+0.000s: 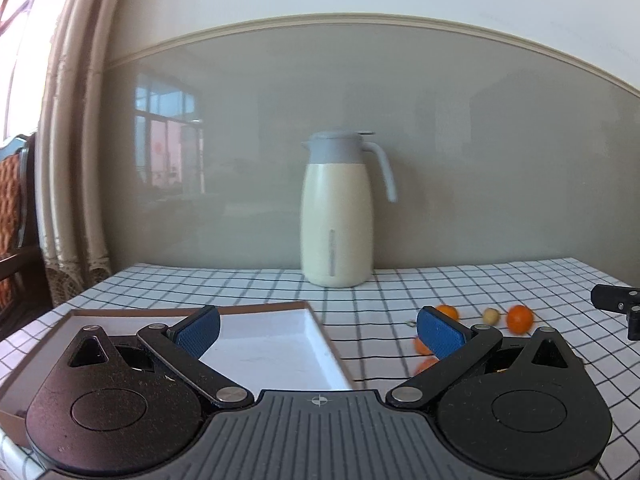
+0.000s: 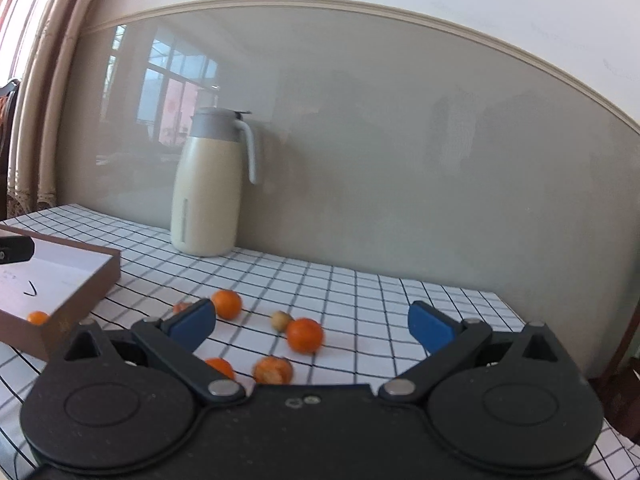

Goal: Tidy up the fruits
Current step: 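Grasp another dark chestnut with the right gripper while the left gripper grasps a mandarin orange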

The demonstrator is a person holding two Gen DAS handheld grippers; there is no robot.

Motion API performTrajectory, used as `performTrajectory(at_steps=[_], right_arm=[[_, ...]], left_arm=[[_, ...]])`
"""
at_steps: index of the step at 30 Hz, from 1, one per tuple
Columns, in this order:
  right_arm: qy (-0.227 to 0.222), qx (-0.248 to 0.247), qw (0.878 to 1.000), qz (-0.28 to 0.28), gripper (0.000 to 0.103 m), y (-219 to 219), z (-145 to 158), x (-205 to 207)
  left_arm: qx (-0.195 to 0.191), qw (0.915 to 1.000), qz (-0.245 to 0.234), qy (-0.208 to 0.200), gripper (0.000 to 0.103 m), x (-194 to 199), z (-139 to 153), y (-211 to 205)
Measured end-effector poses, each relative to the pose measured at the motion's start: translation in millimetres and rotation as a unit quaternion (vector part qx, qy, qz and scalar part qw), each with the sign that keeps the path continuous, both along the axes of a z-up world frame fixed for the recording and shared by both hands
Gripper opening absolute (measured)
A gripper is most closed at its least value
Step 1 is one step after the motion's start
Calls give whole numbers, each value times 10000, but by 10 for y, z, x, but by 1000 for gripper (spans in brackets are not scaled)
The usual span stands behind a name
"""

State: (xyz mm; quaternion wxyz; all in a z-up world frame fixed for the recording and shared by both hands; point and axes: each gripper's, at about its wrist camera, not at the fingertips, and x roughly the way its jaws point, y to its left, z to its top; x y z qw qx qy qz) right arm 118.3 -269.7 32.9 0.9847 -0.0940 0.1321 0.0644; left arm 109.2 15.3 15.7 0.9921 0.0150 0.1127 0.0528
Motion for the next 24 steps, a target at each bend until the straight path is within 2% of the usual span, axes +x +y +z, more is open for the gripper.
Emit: performTrajectory(at_steps=[8,18,24], right_arm=[[234,122,9996,-49,97,-192,-62,-9],[624,35,9980,49,95,-252,-253,78],[879,-21,9960,154,90,-200,-358,154]], left_arm=[[234,9988,-427,81,103,56,-68,-406],[263,9974,-543,382,103,168,-229,-699],[294,9964,-625,483,103,226,-297,-792]])
